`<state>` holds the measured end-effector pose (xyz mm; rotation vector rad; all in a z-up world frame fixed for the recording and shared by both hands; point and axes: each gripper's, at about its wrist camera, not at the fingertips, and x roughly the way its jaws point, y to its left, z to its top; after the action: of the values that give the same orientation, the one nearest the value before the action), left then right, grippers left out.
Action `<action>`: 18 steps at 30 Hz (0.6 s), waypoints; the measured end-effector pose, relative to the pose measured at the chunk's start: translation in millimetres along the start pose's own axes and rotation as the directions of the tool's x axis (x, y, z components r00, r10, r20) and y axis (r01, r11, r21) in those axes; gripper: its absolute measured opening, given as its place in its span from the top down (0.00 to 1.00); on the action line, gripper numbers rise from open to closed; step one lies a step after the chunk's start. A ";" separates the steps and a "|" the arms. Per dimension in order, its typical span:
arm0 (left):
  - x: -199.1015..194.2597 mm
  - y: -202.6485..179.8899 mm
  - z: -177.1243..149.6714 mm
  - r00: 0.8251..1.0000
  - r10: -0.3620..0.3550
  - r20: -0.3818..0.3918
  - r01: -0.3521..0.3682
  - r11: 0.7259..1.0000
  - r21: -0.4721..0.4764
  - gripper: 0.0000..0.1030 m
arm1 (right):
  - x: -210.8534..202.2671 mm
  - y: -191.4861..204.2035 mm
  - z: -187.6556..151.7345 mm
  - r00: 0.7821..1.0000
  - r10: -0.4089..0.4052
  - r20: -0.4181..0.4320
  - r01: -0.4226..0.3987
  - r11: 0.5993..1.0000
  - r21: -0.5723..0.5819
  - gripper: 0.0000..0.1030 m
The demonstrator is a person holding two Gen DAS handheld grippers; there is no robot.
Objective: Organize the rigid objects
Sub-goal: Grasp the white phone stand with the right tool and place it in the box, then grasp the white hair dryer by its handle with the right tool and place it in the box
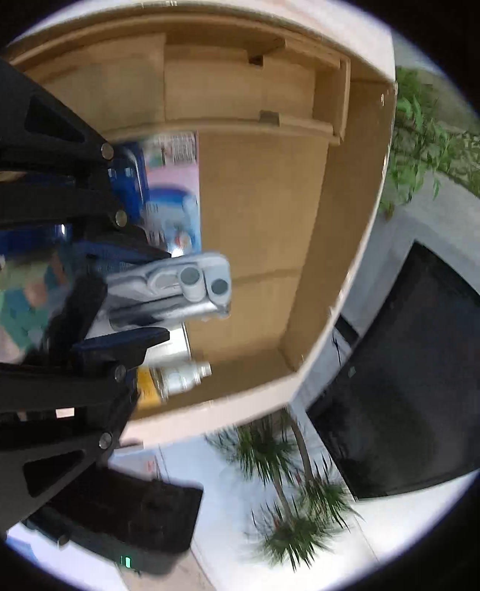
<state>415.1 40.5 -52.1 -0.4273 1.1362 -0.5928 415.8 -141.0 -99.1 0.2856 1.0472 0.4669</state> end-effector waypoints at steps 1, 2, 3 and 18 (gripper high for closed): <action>-2.6 -1.0 -2.9 1.000 0.007 0.010 -0.007 1.000 0.009 0.58 | 4.7 5.3 -0.6 1.000 -0.013 0.012 0.013 1.000 -0.008 0.38; -6.8 -3.3 -5.9 1.000 0.010 0.021 -0.010 1.000 0.011 0.51 | 2.2 6.2 -1.8 0.999 -0.028 0.018 0.028 0.999 -0.015 0.34; -15.9 -7.6 -10.2 0.999 0.019 0.045 -0.020 1.000 0.013 0.49 | -5.5 6.8 -3.0 0.998 -0.046 0.038 0.047 0.999 -0.023 0.31; -242.4 -148.1 -192.4 0.815 0.335 0.473 -0.418 0.905 0.079 0.19 | -135.0 53.4 -175.7 0.983 0.105 0.152 -0.027 0.897 -0.441 0.08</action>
<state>131.8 76.7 138.0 -0.1562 0.6823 -0.2188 192.8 -160.9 -56.5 -0.0419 0.7387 0.7128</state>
